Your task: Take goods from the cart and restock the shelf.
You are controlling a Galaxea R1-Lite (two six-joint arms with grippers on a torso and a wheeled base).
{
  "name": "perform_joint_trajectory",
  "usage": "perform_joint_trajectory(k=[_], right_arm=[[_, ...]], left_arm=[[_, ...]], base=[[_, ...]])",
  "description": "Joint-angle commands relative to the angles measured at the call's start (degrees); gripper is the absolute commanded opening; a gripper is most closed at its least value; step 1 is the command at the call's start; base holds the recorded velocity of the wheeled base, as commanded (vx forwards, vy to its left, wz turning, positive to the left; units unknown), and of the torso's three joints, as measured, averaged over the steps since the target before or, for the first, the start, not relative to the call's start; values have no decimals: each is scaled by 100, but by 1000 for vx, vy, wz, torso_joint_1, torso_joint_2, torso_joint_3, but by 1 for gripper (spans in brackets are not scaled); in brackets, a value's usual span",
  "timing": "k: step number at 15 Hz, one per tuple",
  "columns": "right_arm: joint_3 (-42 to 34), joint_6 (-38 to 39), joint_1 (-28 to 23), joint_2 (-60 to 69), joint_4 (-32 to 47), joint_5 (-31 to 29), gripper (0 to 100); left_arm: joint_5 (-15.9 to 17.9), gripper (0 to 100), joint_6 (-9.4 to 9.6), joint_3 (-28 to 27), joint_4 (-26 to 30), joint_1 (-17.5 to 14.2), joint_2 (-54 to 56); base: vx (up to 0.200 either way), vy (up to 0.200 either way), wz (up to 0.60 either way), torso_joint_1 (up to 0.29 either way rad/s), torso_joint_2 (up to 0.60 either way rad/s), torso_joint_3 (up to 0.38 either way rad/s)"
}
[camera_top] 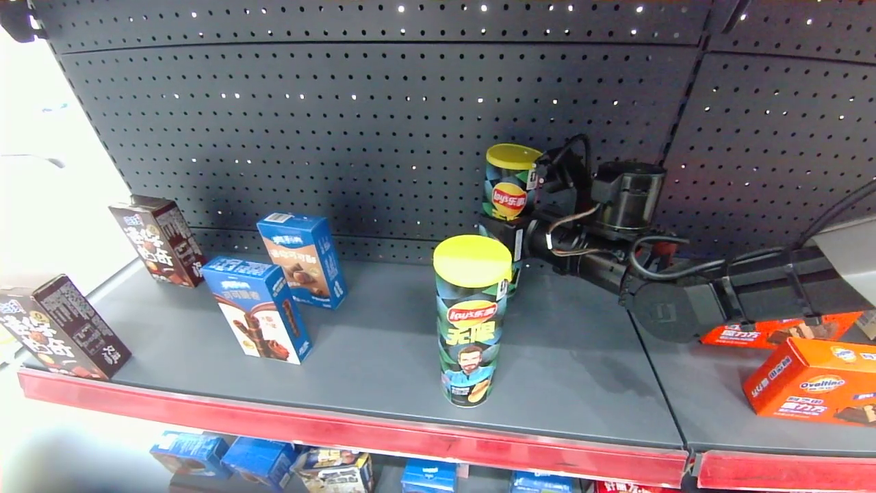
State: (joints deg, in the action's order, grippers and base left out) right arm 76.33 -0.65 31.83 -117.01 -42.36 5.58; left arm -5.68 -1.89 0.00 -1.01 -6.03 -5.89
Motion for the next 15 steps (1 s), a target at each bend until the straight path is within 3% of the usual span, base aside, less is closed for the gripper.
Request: perform_joint_trajectory(k=[1,15], right_arm=[[14,3,16,-173,-53,-13,0],[-12,3,-45,-297,-97,4,0]], left_arm=[[-3,100,-4,0,-4,-3,-9],[-3,100,-4,0,-4,-12,-9]], base=[[0,0,0,0,0,0],[0,0,0,0,0,0]])
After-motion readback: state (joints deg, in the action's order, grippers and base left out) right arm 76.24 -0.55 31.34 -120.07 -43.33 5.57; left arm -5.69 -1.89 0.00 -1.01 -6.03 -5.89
